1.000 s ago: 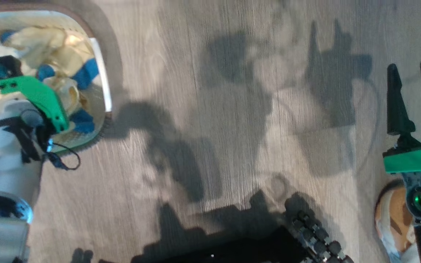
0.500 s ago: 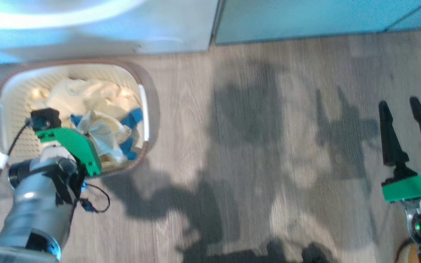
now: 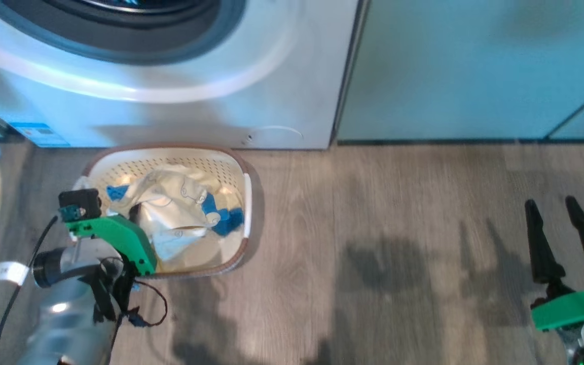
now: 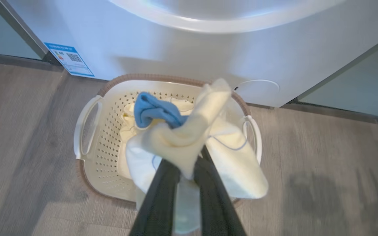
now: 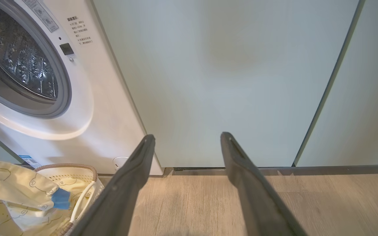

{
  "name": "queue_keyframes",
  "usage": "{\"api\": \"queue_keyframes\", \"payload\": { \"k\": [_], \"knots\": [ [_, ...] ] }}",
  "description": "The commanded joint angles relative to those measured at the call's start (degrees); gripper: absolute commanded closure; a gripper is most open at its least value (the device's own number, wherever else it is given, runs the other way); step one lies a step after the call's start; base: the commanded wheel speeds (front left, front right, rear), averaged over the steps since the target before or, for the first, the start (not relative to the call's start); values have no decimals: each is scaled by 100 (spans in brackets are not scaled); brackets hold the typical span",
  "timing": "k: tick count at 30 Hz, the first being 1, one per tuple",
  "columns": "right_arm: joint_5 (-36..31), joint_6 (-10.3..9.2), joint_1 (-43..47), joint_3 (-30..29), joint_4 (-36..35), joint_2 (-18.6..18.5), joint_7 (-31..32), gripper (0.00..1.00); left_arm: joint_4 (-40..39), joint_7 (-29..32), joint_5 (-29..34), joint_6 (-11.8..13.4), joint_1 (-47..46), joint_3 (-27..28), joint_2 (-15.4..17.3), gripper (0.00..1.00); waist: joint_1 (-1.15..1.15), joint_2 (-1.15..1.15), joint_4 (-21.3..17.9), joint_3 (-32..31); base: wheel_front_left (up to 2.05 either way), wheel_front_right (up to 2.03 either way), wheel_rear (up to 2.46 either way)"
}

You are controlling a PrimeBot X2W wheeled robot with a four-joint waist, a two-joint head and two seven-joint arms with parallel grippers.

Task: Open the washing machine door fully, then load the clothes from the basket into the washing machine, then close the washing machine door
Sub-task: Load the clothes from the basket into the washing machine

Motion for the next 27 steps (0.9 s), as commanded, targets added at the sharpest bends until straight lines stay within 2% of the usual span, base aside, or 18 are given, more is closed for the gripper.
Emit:
{"api": "queue_keyframes", "payload": {
  "k": [1, 8, 14, 27],
  "knots": [
    [9, 1, 74, 53, -141, -178, -54, 0, -262, -97, -57, -2, 60, 116, 201, 100, 1, -1, 180, -262, 0, 0, 0],
    [14, 1, 326, 30, -129, -180, -54, 0, -1691, -115, -35, -6, 738, 408, 312, 100, 1, -1, 318, -674, 0, 0, 0],
    [19, 1, 497, 30, -130, -184, -54, 0, -2798, -116, 82, -7, 1372, 823, 260, 100, 1, -1, 383, -919, 0, 0, 0],
    [45, 1, 631, 40, -180, -218, -54, 0, -4178, -117, 136, -7, 1879, 1333, 121, 100, 1, -1, 393, -1035, 0, 0, 0]
  ]
}}
